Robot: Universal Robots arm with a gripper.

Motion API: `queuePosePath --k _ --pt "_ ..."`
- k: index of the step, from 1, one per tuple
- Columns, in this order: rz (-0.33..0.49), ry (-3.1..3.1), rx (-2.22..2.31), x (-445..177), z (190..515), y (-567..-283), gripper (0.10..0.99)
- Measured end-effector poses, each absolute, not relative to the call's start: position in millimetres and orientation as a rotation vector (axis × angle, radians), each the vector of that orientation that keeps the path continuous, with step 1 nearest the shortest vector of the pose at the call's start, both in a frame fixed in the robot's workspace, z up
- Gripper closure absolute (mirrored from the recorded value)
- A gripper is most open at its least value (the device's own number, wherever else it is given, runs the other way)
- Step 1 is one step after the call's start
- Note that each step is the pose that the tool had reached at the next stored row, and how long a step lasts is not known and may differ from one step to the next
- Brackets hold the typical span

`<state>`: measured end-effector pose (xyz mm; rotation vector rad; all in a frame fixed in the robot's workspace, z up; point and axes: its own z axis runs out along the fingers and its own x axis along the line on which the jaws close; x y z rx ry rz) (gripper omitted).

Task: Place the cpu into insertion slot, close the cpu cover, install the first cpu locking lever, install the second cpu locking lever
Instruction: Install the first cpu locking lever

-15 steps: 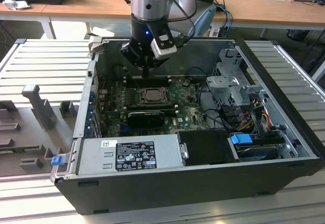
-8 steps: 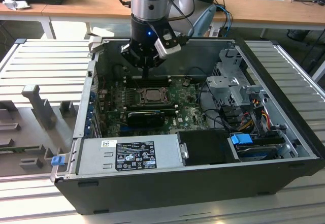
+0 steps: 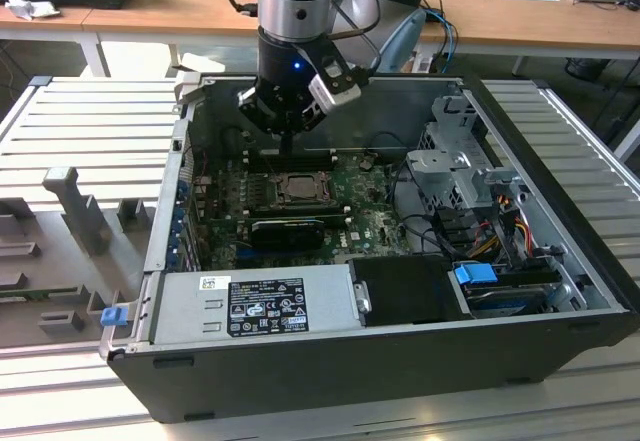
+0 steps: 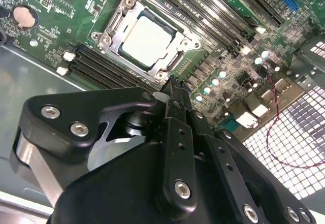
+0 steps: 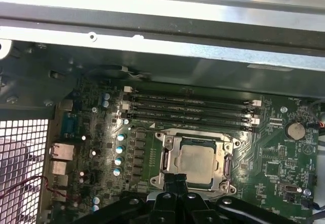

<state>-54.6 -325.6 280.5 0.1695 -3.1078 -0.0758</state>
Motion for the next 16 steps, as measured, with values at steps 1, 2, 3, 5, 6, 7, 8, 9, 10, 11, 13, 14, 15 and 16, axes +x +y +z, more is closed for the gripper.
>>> queuePosePath --k 1,2,3,5,6,7,8,9,10,11,13,14,15,16 --pt "-0.076 -3.107 0.176 -54.6 280.5 -325.6 0.98" --pt "-0.076 -3.107 0.18 -54.6 280.5 -325.6 0.98" --pt "-0.076 -3.107 0.183 -54.6 280.5 -325.6 0.98" --pt "-0.075 -3.106 0.192 -54.6 280.5 -325.6 0.98" --pt "-0.075 -3.105 0.202 -54.6 280.5 -325.6 0.98" --pt "-0.075 -3.105 0.213 -54.6 280.5 -325.6 0.98" --pt "-0.075 -3.103 0.226 -54.6 280.5 -325.6 0.98" --pt "-0.074 -3.099 0.296 -54.5 280.2 -325.6 0.98" --pt "-0.071 -3.1 0.384 -54.6 279.4 -325.6 0.98" --pt "-0.07 -3.109 0.356 -59.1 274.0 -325.6 0.98" --pt "-0.071 -3.116 0.3 -59.2 270.7 -325.6 0.98" --pt "-0.071 -3.119 0.27 -59.2 269.4 -325.6 0.98" --pt "-0.071 -3.121 0.243 -59.2 268.3 -325.6 0.98" --pt "-0.071 -3.124 0.214 -59.2 267.1 -325.5 0.98"
